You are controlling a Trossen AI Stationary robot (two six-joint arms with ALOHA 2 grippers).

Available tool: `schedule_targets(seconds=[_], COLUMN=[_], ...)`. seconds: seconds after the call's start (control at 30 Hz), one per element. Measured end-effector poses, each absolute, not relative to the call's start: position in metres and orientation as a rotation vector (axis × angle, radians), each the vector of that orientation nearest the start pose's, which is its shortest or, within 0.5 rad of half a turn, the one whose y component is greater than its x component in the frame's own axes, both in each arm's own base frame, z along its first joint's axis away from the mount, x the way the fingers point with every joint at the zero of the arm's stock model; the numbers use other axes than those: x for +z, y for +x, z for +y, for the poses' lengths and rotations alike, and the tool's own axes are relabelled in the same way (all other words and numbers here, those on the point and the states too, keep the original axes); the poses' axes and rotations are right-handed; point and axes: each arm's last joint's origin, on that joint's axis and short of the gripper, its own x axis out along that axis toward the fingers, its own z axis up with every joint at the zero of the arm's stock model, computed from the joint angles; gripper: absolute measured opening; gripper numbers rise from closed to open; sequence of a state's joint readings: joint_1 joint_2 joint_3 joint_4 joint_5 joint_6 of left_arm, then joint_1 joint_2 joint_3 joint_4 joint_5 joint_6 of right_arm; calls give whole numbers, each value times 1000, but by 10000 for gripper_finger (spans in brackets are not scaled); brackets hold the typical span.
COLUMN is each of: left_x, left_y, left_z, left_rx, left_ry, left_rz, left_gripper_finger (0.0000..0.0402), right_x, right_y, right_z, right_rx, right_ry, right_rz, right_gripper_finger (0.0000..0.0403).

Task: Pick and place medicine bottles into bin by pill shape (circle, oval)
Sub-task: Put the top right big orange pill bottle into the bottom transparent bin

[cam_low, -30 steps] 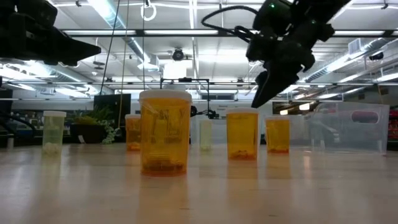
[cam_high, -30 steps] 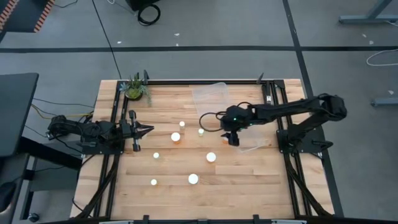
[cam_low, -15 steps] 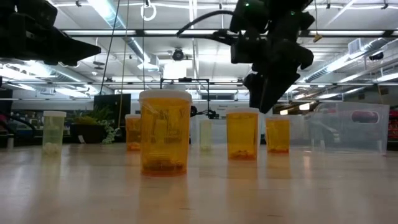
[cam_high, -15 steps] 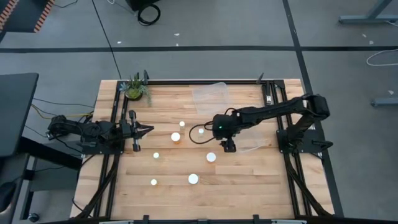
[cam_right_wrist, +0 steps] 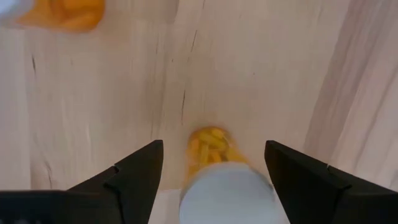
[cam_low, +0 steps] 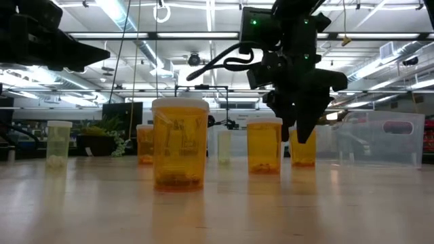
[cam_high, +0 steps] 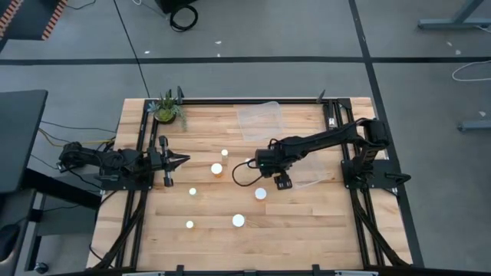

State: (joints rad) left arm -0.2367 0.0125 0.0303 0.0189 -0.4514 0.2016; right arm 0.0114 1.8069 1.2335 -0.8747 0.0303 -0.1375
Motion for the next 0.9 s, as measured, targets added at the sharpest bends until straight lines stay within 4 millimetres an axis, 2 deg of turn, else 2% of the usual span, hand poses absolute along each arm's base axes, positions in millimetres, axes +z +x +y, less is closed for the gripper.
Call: schedule_targets(seconds=[0.37,0.67,0.9], left_x=[175,175,175], left_y=[94,94,94], left_z=[-10,-10,-10], left_rx=[218,218,218], left_ry=[187,186,186], left_rz=[-17,-20,-21], left_gripper_finger=[40,31,30], right_x=[181,181,181], right_y=[329,329,329], right_z=[2,0,0], right_rx=[87,70,82], right_ry=[-144,-222,-235], right_rz=[1470,1474,1475], right_gripper_finger=[288,286,256])
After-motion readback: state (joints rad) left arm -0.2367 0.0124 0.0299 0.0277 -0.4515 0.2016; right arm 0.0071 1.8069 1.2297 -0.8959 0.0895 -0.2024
